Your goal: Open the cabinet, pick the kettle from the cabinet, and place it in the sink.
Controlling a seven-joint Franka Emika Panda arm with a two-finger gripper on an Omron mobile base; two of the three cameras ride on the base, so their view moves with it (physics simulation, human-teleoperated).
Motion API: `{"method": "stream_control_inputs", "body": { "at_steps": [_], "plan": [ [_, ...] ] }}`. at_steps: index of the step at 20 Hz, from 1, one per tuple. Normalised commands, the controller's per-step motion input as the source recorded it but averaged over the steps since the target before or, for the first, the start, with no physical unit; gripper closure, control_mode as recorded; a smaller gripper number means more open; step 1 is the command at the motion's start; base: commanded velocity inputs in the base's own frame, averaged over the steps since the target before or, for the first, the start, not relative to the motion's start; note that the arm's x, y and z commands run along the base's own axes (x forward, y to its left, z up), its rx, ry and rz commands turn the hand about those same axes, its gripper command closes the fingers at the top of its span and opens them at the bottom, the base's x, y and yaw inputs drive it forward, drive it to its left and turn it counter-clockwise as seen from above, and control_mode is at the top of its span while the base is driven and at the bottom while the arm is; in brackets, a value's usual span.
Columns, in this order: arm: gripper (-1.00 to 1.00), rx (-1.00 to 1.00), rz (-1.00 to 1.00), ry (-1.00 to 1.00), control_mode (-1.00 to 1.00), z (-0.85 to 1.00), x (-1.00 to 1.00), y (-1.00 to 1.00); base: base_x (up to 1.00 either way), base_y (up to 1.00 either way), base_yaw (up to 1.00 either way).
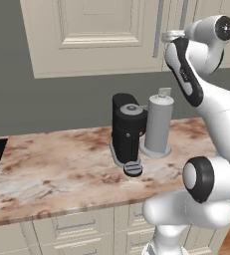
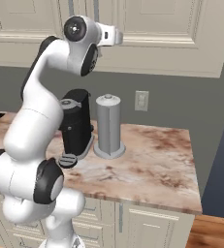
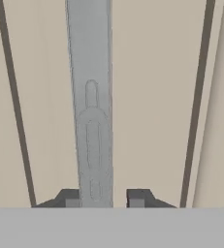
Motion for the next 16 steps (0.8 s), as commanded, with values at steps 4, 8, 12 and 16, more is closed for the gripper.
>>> {"method": "stream_control_inputs", "body": {
  "at_steps": [4, 8, 12, 16],
  "plan": [
    [1.0, 0.0, 0.0, 0.2, -1.0, -0.44, 0.21, 0.0, 0.0, 0.0, 0.0],
    [1.0, 0.01, 0.0, 0.09, -1.0, -0.55, 0.05, -0.03, 0.0, 0.0, 0.0],
    [1.0, 0.05, 0.03, 0.03, -1.0, -0.49, 0.0, -0.35, 0.0, 0.0, 0.0],
    [1.0, 0.08, 0.06, 0.0, -1.0, -0.31, -0.06, -0.58, 0.0, 0.0, 0.0]
  ]
}}
